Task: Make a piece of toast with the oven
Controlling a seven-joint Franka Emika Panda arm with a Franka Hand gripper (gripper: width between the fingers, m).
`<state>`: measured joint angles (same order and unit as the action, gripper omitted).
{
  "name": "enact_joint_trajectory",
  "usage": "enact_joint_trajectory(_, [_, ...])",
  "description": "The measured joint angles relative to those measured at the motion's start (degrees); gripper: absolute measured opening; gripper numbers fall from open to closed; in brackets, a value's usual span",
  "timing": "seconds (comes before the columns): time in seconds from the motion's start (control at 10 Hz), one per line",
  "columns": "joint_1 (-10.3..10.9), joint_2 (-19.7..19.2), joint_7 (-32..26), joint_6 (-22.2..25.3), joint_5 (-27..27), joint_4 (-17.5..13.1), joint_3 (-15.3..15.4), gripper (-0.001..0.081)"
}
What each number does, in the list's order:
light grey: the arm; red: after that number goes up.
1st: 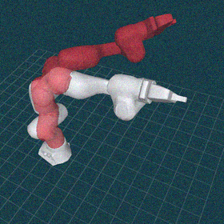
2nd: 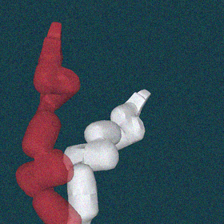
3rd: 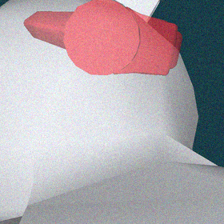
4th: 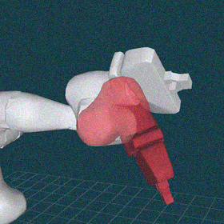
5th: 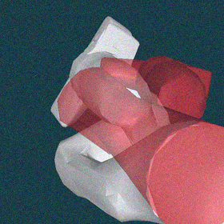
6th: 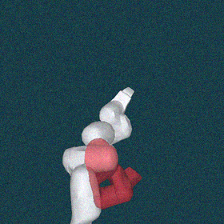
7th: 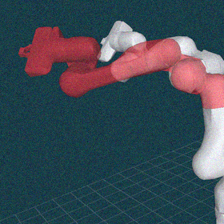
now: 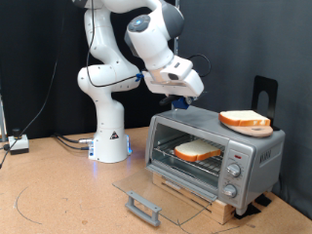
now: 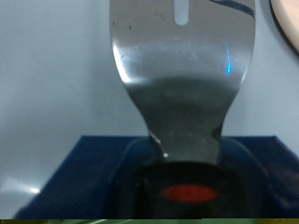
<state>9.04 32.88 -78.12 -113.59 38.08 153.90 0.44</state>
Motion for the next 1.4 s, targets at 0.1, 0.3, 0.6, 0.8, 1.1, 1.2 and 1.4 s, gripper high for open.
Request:
enact_joint_trajectory(0.1, [0.7,0.8,1.1,-0.3,1.3,0.6,1.7,0.0395])
enact_joint_trajectory(0.3, [1.5,2.7,3.2,-2.5,2.2,1.9,5.0,0.0395])
enact_joint_trajectory(0.6, [1.0,3.9,6.4,-6.3,-0.1,4.8,8.3,0.0395])
enact_joint_trajectory(0.8, [0.7,3.9,6.6,-6.6,-0.6,6.1,8.5,0.0395])
enact_joint_trajectory(1.1, [0.7,3.9,4.8,-6.7,2.2,6.4,8.2,0.0432])
enact_joint_trajectory(1.2, [0.7,4.0,4.4,-6.7,2.9,6.4,8.0,0.0432])
enact_joint_trajectory(1.4, [0.7,4.6,4.3,-6.0,3.1,6.0,7.4,0.062])
